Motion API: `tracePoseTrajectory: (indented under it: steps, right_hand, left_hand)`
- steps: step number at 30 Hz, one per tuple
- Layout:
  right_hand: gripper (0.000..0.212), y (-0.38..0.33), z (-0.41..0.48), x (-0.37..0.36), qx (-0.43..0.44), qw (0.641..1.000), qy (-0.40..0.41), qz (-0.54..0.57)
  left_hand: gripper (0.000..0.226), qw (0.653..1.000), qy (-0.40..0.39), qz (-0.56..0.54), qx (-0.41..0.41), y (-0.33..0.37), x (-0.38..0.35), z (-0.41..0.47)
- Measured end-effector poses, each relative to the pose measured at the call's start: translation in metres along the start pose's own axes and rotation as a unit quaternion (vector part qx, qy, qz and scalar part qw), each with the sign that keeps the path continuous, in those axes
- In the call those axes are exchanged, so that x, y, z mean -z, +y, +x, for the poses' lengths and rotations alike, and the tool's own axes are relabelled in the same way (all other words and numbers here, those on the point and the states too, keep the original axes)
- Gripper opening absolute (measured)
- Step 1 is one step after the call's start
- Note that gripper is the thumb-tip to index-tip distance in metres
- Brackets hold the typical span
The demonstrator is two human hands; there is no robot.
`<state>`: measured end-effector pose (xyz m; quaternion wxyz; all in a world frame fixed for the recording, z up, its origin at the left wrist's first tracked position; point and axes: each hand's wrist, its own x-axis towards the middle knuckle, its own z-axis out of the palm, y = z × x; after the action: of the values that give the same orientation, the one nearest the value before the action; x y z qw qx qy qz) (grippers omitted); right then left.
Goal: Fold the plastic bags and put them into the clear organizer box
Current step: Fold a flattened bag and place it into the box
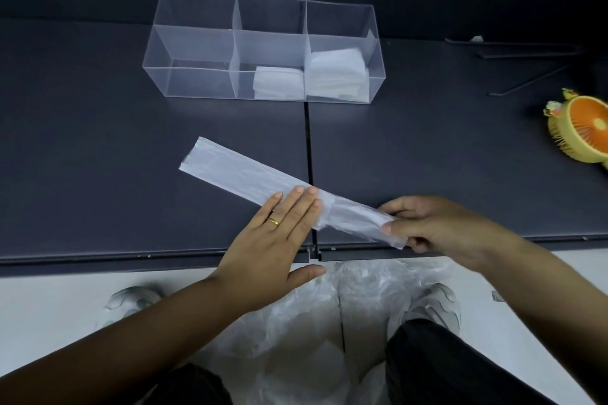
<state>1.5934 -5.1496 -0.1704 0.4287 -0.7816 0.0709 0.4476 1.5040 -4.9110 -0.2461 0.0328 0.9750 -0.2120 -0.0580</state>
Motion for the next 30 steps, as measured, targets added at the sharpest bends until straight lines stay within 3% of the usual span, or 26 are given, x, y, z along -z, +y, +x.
tracePoseTrajectory:
  steps: [1, 6, 10, 12, 15, 18, 20, 23, 26, 30]
  right_hand:
    - [0.010, -0.002, 0.000, 0.003, -0.006, 1.000, -0.025, -0.013]
    - [0.028, -0.010, -0.007, 0.001, 0.005, 0.997, -0.077, -0.005]
    - [0.017, -0.031, -0.022, -0.013, 0.062, 0.984, -0.165, 0.038]
    - [0.016, -0.044, -0.028, -0.020, 0.094, 0.975, -0.199, 0.041]
    - [0.027, -0.056, -0.026, -0.021, 0.140, 0.971, -0.182, 0.062]
    - [0.051, -0.058, -0.005, -0.014, 0.185, 0.972, -0.065, 0.127]
    - [0.063, -0.055, 0.013, -0.017, 0.198, 0.967, -0.093, 0.131]
    - [0.069, -0.050, 0.033, -0.035, 0.179, 0.960, -0.191, 0.102]
    - [0.053, -0.044, 0.044, -0.049, 0.173, 0.967, -0.179, 0.048]
    - [0.015, -0.040, 0.053, -0.061, 0.166, 0.984, -0.066, -0.010]
  left_hand:
    - [0.086, 1.000, -0.002, -0.003, -0.001, 0.000, 0.000, 0.000]
    - [0.091, 0.999, -0.013, -0.033, 0.014, 0.003, 0.005, -0.001]
    - [0.091, 0.986, 0.054, -0.154, 0.026, 0.023, 0.018, 0.005]
    - [0.072, 0.958, 0.124, -0.255, 0.038, 0.036, 0.031, 0.009]
    - [0.040, 0.857, 0.175, -0.470, 0.118, 0.036, 0.052, 0.009]
    - [0.027, 0.742, 0.121, -0.634, 0.181, 0.026, 0.067, 0.011]
    - [0.023, 0.669, 0.099, -0.710, 0.196, 0.017, 0.076, 0.013]
    - [0.022, 0.604, 0.089, -0.756, 0.237, 0.002, 0.077, 0.014]
    - [0.029, 0.549, 0.076, -0.778, 0.294, -0.013, 0.066, 0.014]
    - [0.027, 0.462, 0.077, -0.821, 0.326, -0.031, 0.054, 0.013]
